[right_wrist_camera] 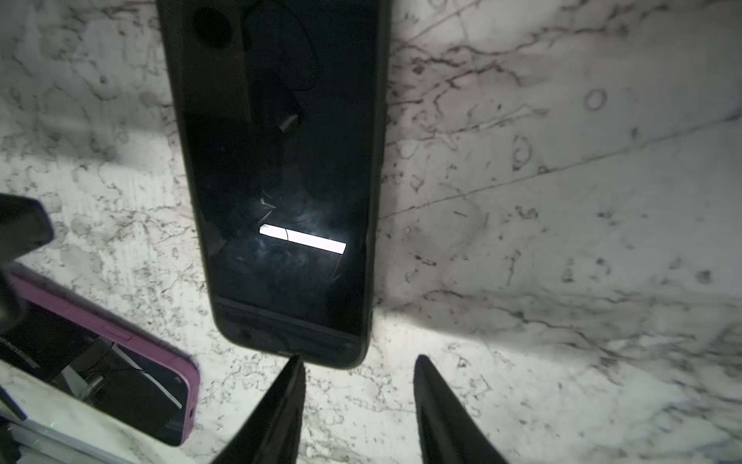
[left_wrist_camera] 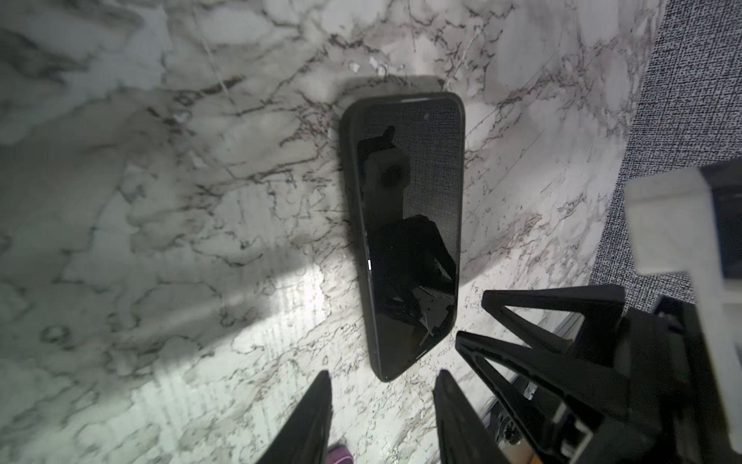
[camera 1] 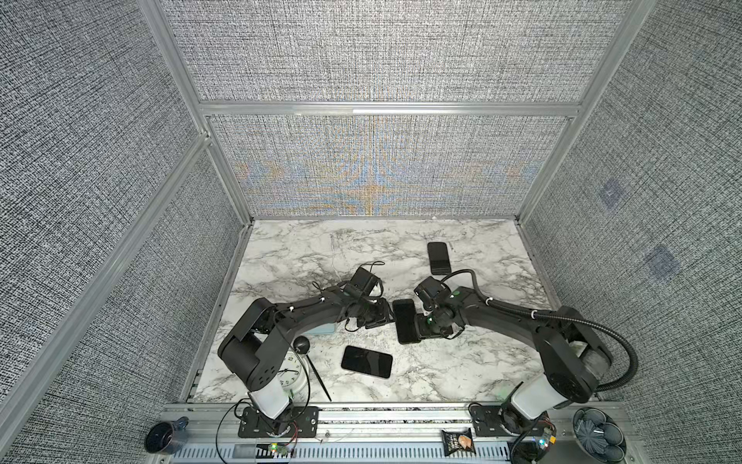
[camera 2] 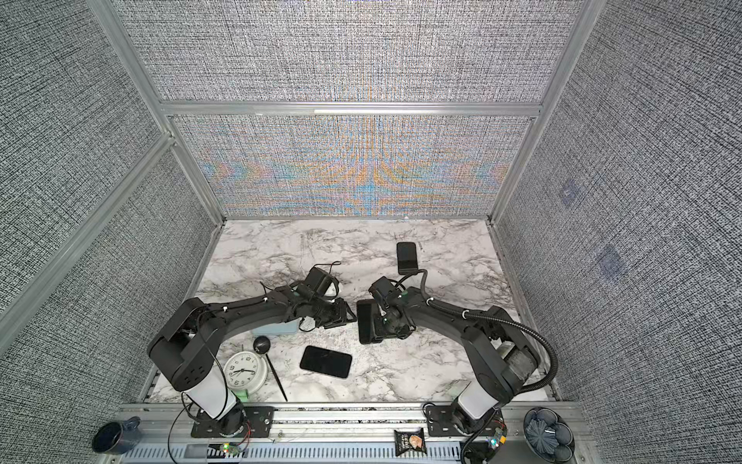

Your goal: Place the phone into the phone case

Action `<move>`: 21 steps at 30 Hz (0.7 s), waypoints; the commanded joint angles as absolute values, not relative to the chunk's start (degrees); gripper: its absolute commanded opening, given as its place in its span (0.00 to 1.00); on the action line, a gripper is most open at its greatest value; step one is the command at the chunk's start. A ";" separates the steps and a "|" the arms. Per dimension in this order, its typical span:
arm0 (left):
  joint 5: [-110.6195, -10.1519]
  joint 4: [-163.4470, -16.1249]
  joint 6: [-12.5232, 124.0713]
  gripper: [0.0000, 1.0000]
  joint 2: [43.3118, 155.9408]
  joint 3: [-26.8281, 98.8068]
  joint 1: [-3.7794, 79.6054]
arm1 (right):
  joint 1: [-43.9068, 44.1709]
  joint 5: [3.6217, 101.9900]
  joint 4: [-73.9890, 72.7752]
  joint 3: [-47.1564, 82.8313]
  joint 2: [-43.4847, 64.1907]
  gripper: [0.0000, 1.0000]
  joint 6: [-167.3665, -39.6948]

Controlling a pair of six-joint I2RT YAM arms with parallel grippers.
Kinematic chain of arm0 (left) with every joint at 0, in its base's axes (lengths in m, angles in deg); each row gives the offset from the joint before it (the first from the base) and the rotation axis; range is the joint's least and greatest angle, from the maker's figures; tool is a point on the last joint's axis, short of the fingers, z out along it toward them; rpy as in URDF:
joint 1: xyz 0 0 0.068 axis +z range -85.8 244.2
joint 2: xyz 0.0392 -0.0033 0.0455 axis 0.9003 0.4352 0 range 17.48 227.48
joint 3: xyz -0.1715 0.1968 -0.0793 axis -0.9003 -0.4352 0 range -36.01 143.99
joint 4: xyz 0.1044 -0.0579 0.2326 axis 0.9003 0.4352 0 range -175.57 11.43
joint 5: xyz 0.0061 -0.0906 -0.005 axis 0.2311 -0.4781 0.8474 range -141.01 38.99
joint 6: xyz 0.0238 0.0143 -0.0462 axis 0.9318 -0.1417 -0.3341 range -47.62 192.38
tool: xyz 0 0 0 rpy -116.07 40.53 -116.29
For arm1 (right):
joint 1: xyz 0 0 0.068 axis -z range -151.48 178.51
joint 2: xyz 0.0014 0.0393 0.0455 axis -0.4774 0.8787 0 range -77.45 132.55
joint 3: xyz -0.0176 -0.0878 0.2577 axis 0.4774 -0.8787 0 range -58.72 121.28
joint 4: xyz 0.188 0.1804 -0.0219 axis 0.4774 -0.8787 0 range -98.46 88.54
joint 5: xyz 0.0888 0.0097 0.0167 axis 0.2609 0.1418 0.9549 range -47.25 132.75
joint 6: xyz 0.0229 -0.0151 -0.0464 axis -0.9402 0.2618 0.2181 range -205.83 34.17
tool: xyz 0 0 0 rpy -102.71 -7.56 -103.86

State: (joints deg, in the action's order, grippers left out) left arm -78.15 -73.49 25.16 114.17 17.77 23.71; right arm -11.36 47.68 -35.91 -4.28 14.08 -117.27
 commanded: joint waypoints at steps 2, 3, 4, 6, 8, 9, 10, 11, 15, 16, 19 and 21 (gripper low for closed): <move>-78.08 -73.23 26.31 0.47 113.09 17.00 24.54 | -12.90 45.36 -37.34 -2.69 14.79 0.58 -116.68; -78.08 -73.19 26.44 0.48 112.79 16.79 24.75 | -13.34 45.25 -36.85 -2.56 15.06 0.62 -116.62; -78.01 -72.79 26.61 0.49 112.47 16.82 24.95 | -13.64 44.94 -36.71 -2.60 15.29 0.65 -116.72; -77.49 -71.96 27.02 0.51 111.27 16.59 25.44 | -14.10 44.42 -36.51 -2.56 15.96 0.67 -117.26; -76.85 -71.34 27.33 0.53 109.95 16.07 25.96 | -14.30 43.84 -36.70 -2.24 16.71 0.69 -117.91; -76.56 -70.93 27.53 0.57 109.38 15.94 26.26 | -14.53 43.52 -36.79 -2.20 16.98 0.69 -118.23; -76.34 -70.62 27.71 0.60 108.89 15.77 26.50 | -14.71 43.25 -36.87 -2.20 17.17 0.69 -118.25; -76.24 -70.30 27.95 0.63 108.48 15.59 26.75 | -15.04 42.85 -36.96 -2.20 17.34 0.70 -118.25; -75.59 -69.10 28.74 0.66 107.35 15.40 27.42 | -15.93 41.93 -37.31 -0.10 17.73 0.70 -118.61; -75.39 -68.89 28.90 0.67 107.23 15.34 27.46 | -16.17 41.81 -37.31 0.06 17.76 0.71 -118.71; -75.65 -69.25 28.79 0.69 107.12 14.88 27.64 | -16.89 41.71 -37.55 0.90 18.38 0.71 -118.67; -76.30 -69.60 28.70 0.70 107.48 14.63 27.69 | -17.42 41.28 -38.03 1.81 19.04 0.71 -118.78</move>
